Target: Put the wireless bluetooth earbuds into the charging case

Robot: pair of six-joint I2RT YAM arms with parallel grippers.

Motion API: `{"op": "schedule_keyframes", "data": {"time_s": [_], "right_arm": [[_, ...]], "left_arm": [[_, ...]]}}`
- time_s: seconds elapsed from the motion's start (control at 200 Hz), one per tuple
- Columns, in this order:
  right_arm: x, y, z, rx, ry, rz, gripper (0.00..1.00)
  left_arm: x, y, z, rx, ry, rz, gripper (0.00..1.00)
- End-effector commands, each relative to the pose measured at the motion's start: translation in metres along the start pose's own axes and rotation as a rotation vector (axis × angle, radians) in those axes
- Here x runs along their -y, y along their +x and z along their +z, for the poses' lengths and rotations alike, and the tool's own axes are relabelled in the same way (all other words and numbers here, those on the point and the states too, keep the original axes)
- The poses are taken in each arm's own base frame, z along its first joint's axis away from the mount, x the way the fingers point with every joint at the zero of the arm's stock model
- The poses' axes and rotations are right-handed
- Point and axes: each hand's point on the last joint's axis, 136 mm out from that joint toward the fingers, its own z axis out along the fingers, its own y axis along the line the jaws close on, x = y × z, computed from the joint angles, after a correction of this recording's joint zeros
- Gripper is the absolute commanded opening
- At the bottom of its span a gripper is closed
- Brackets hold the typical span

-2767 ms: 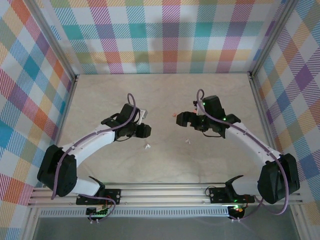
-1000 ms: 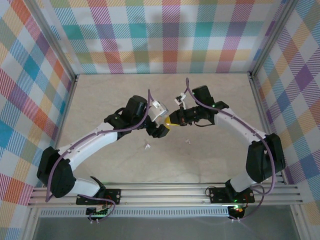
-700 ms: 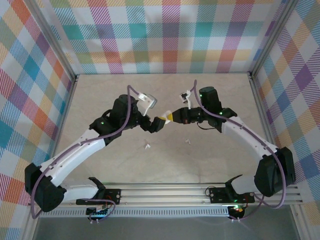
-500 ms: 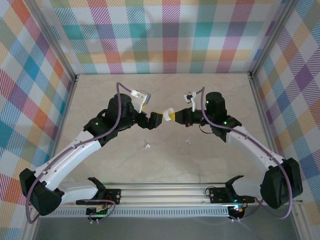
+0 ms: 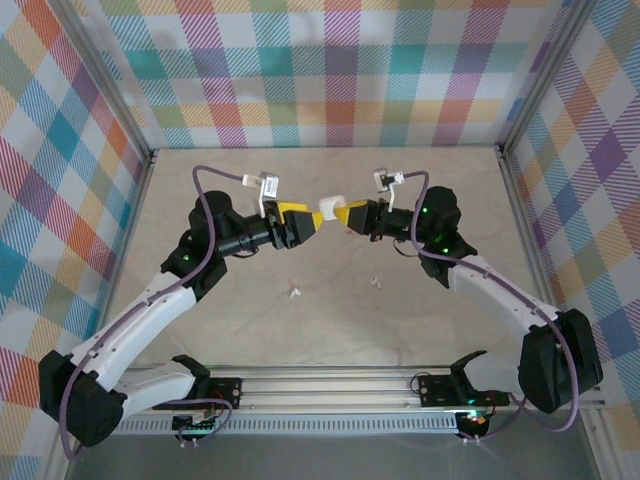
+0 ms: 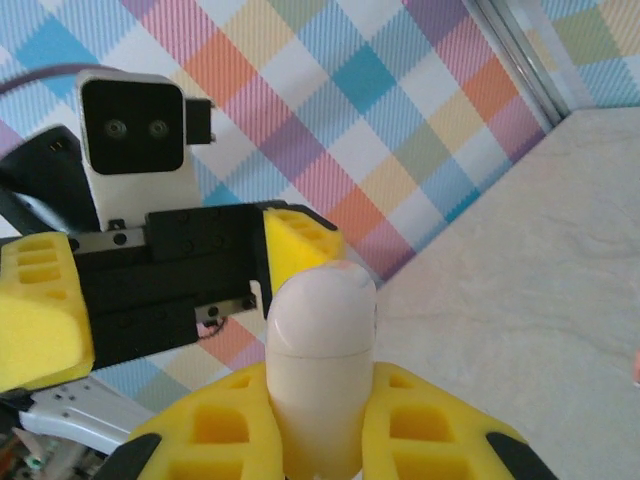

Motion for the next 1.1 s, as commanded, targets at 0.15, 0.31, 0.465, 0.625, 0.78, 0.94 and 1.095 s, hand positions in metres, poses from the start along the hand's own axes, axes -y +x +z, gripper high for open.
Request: {"op": "schedule_keyframes", "data": {"time_s": [0.15,0.31,0.465,0.625,0.78,0.94,1.095], "right_arm": [[-0.036,-0.036,-0.002,0.124,-0.158,0.044,0.00],[-0.036,-0.032,0.000,0.102,-0.172,0.054,0.00],[-0.040,-0.034,-0.003,0.113,-0.175,0.044,0.00],[-0.042,-0.039,-0.001,0.123,-0.178,0.032,0.00],[-0.040,-0.041,-0.001,0.134,-0.172,0.037,0.00],[-0.035,-0.042,0.000,0.148,-0.158,0.039,0.00],[-0.031,-0.042,0.002,0.146,-0.160,0.046,0.00]], "left_arm": [[0.039,-0.033,0.003,0.082,0.252,-0.031,0.73],[0.033,-0.034,0.011,0.107,0.300,-0.088,0.67],[0.028,-0.032,0.015,0.123,0.330,-0.138,0.62],[0.017,-0.026,0.020,0.111,0.303,-0.153,0.62],[0.018,-0.025,0.023,0.097,0.312,-0.153,0.58],[0.015,-0.020,0.027,0.082,0.301,-0.144,0.52],[0.015,-0.017,0.031,0.063,0.302,-0.145,0.49]]}}
